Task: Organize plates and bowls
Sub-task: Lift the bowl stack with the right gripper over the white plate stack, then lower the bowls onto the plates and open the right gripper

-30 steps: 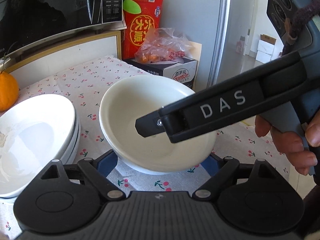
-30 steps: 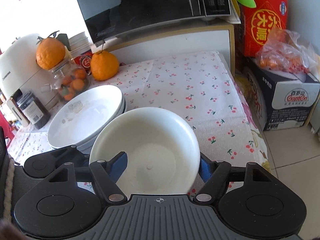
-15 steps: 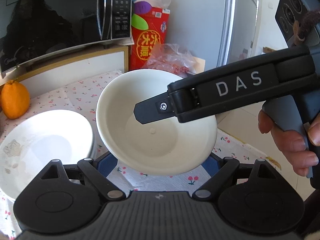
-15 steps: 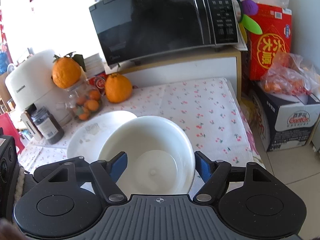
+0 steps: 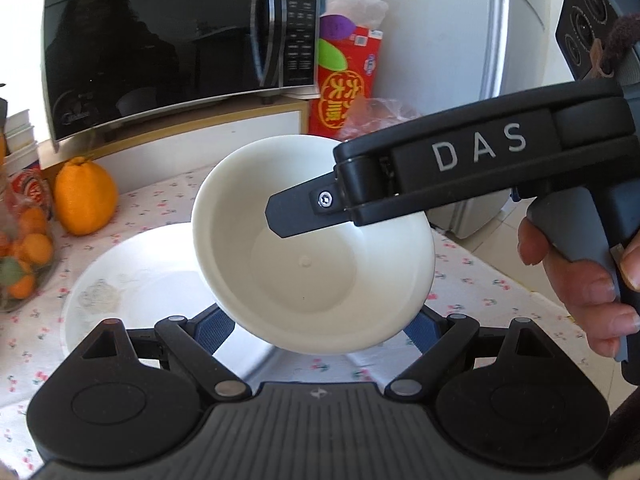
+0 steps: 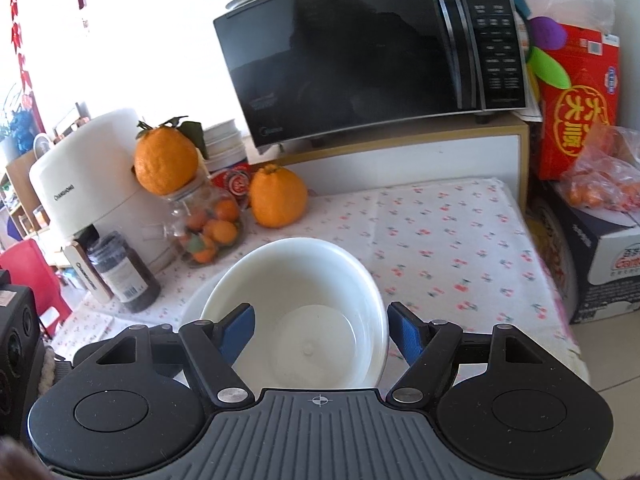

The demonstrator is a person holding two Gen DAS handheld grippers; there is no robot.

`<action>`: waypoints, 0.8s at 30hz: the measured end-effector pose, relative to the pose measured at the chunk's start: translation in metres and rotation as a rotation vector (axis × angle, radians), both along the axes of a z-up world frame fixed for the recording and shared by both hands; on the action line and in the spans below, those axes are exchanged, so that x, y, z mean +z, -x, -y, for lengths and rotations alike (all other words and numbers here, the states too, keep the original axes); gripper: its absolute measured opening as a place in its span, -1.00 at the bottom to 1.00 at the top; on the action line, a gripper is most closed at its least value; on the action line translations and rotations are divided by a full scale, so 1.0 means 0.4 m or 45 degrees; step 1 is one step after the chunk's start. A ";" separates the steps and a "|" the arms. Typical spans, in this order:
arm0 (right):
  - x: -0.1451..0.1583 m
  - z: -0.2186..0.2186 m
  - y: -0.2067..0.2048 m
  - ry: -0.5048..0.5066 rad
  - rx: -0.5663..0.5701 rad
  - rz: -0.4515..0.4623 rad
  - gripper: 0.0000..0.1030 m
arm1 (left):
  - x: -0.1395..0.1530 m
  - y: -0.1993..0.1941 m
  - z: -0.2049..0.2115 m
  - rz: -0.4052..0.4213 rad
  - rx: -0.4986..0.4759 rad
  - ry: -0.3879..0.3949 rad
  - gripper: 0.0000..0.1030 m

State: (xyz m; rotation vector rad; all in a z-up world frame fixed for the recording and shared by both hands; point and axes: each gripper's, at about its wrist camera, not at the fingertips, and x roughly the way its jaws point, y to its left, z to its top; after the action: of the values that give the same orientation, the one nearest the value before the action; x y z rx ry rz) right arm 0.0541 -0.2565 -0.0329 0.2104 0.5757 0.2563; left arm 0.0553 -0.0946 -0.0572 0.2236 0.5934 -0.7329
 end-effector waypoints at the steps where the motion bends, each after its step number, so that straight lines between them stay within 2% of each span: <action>1: 0.000 -0.009 -0.009 -0.003 0.003 -0.002 0.44 | 0.002 -0.008 -0.007 -0.002 0.011 0.000 0.70; 8: -0.009 -0.074 -0.081 -0.043 0.038 -0.038 0.44 | 0.005 -0.070 -0.064 -0.061 0.121 0.026 0.72; 18: -0.052 -0.139 -0.154 -0.062 0.039 -0.125 0.44 | -0.033 -0.128 -0.104 -0.134 0.245 -0.004 0.70; 24: -0.060 -0.156 -0.166 -0.056 0.039 -0.130 0.46 | -0.036 -0.132 -0.115 -0.124 0.261 -0.007 0.72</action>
State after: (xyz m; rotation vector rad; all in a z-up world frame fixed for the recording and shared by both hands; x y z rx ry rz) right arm 0.1205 -0.1942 -0.0568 0.2582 0.6751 0.2889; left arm 0.1082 -0.0484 -0.0715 0.1297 0.7001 -0.5465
